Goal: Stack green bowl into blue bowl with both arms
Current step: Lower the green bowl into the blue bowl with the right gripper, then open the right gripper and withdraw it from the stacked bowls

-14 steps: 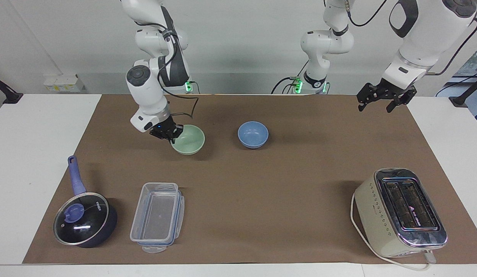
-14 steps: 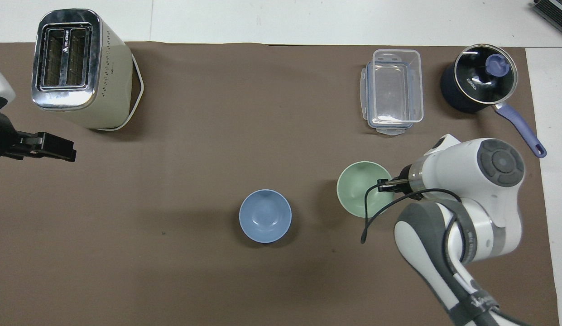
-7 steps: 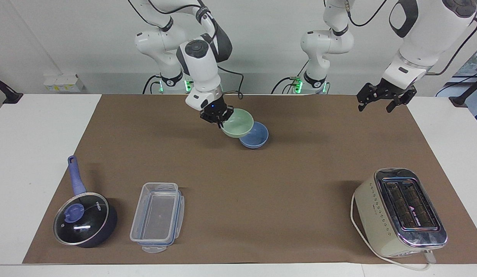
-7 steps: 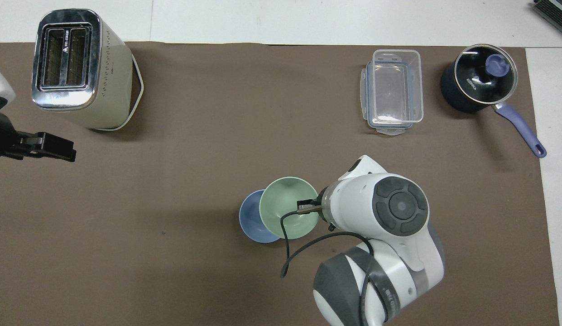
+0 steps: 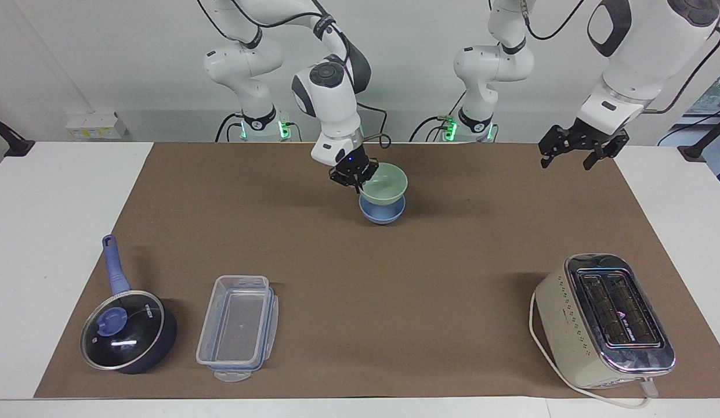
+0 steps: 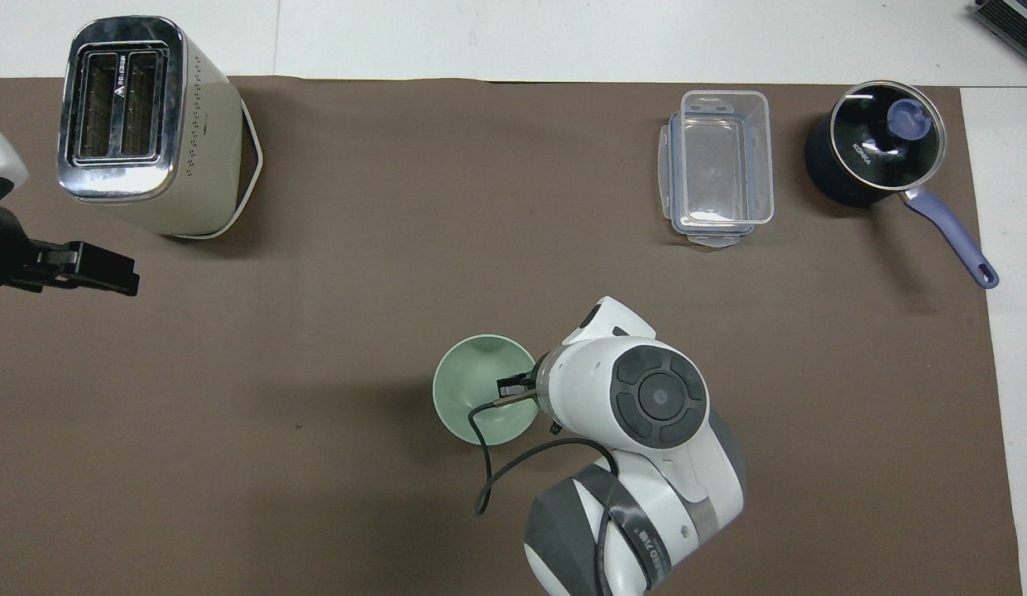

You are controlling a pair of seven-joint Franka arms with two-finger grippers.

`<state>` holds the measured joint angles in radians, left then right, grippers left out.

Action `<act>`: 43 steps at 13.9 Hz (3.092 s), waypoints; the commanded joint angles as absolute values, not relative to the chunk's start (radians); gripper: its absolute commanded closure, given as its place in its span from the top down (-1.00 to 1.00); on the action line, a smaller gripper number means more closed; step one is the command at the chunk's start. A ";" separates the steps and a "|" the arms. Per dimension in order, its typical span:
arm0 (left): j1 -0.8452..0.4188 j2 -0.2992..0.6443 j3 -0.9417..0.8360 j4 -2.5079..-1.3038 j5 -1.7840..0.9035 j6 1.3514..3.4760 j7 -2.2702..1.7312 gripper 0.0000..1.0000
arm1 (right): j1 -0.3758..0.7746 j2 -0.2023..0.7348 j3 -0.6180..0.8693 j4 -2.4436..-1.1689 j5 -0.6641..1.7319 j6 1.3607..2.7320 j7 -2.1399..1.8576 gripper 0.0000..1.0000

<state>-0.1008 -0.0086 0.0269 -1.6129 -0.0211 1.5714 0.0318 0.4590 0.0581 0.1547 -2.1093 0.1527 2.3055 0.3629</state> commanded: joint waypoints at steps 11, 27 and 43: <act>-0.094 -0.011 0.021 -1.609 -0.009 1.554 0.035 1.00 | 0.457 0.149 0.155 -2.091 0.224 2.385 0.301 -0.09; -0.094 -0.011 0.021 -1.609 -0.009 1.554 0.035 1.00 | 0.065 -0.029 0.130 -1.764 0.034 1.863 0.295 1.00; -0.094 -0.011 0.021 -1.609 -0.009 1.554 0.035 1.00 | 0.002 0.040 0.130 -1.420 -0.049 1.476 0.249 1.00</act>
